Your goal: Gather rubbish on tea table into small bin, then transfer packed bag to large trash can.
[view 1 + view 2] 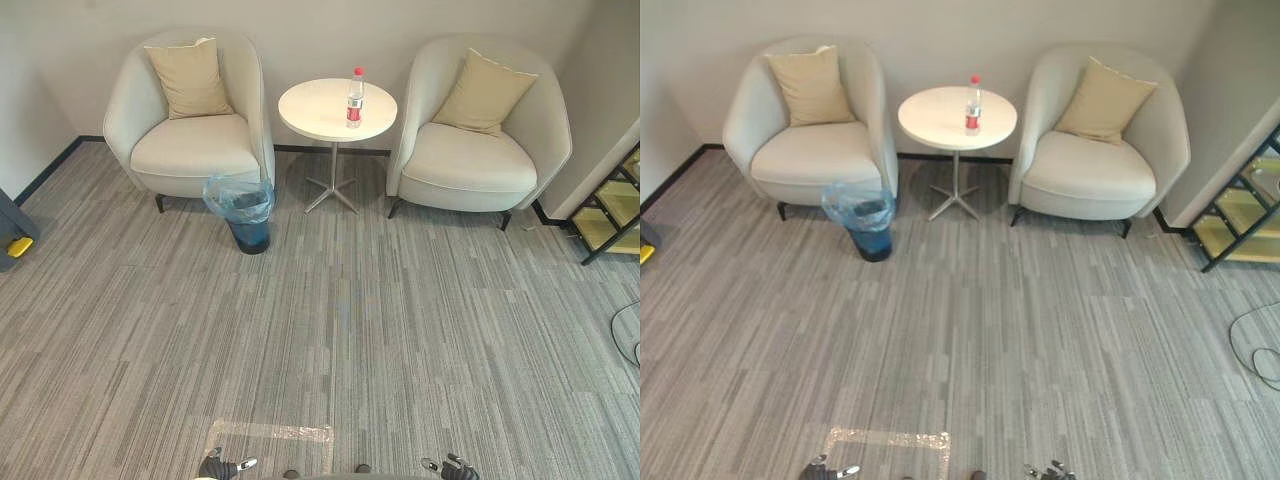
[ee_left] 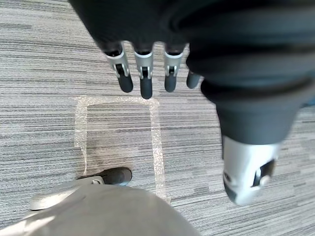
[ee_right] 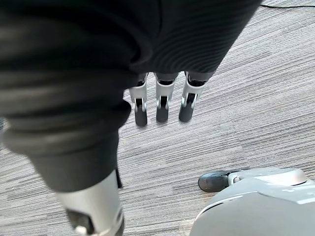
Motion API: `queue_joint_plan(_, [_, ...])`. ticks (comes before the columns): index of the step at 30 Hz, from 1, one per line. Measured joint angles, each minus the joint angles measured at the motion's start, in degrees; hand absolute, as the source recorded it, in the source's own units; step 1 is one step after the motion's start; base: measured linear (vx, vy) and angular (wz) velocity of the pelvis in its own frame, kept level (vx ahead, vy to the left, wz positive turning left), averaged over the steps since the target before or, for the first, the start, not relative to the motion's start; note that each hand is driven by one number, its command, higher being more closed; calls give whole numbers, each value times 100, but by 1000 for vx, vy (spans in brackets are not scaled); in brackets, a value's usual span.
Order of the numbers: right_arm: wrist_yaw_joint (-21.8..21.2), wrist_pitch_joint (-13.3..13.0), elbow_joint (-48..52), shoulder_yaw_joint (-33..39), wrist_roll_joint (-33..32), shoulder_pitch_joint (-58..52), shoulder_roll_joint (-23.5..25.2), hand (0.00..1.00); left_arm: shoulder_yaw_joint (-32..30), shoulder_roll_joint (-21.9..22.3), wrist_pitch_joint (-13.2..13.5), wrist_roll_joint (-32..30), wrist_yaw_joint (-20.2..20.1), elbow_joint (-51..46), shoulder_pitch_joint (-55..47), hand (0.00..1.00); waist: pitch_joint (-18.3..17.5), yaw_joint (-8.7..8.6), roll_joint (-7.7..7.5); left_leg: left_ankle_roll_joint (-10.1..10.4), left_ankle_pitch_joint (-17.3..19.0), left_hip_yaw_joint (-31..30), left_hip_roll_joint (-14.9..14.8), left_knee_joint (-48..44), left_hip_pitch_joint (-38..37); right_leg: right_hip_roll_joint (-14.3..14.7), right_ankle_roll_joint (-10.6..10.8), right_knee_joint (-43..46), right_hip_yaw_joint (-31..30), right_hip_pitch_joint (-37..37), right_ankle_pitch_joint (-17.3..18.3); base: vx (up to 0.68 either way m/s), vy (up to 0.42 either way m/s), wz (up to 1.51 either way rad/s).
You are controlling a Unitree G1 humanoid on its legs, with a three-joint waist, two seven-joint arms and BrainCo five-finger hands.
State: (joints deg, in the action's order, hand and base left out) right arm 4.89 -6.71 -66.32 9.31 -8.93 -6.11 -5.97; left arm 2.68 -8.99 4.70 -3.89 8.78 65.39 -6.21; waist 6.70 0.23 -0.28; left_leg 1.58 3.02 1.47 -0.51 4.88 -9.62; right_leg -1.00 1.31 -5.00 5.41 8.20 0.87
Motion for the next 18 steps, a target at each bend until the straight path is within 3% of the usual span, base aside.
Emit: queue_joint_plan(18, [12,-7,-9,3,-36,-2,14,0,-1,-6,-1,-38,8,17,-1,0,2,3,-20,-1,0,14,-3,3,-33,3,0,-3,-6,10,0,-29,-19,0])
